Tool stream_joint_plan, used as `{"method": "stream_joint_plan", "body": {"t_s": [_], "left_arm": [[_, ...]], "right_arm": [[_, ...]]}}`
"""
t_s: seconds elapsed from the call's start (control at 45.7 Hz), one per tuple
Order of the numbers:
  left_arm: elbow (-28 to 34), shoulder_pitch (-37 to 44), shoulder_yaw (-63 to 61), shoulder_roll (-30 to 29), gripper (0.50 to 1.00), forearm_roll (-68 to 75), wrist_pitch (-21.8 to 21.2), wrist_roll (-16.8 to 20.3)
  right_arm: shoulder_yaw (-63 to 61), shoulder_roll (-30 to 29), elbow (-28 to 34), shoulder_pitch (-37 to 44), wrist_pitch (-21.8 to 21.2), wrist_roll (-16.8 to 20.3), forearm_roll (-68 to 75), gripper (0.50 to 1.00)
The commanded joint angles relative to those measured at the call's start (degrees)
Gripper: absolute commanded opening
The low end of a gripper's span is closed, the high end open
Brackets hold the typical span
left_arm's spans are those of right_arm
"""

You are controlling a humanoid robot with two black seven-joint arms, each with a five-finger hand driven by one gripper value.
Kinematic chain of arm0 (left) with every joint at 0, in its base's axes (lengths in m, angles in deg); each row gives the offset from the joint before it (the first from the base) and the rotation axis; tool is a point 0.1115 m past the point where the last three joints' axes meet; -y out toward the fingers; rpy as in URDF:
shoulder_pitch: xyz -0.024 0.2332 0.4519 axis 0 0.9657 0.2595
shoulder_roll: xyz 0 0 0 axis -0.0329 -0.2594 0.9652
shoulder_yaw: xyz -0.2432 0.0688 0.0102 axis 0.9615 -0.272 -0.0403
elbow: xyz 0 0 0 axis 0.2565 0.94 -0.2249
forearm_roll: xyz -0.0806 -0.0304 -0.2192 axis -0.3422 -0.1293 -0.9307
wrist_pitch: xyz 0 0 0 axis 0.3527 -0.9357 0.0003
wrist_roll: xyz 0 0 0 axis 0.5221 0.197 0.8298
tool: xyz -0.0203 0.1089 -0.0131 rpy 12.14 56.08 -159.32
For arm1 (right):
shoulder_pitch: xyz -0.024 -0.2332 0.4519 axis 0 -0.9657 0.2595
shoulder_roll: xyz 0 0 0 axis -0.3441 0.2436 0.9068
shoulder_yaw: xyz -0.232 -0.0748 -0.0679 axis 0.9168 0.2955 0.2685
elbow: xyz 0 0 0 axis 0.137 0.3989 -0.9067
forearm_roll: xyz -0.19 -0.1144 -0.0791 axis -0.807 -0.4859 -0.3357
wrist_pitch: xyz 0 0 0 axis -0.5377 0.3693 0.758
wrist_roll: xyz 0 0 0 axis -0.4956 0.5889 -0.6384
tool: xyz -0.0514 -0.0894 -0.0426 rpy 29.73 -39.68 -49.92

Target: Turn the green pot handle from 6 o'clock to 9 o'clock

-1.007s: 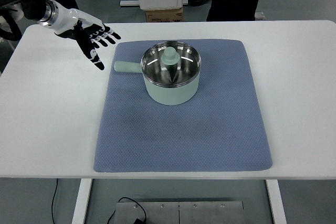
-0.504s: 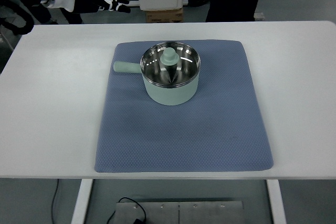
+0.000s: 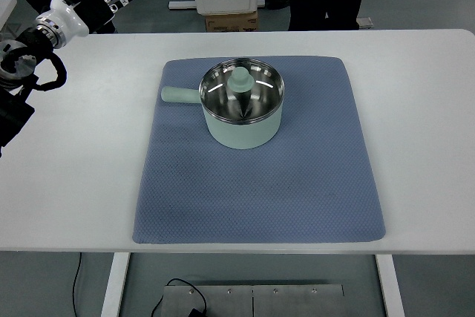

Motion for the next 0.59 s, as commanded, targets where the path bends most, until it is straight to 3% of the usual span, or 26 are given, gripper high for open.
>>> {"method": "stream_joint_plan", "body": {"t_s": [0.0,0.197,0.569], "left_arm": [[0.0,4.2,4.1,0.0,1.000,-1.0,0.1,1.7],[0.0,10.1,10.2,0.0,1.000,-3.3,0.1,2.7],[-0.1,12.3,10.6,0.6,1.000,-4.3,0.3,4.3]], "right_arm": [[0.0,0.0,0.0,0.0,0.0,0.0,0.0,1.000],[0.0,0.0,0.0,0.0,0.0,0.0,0.0,1.000],[0.0,0.0,0.0,0.0,0.0,0.0,0.0,1.000]]}}
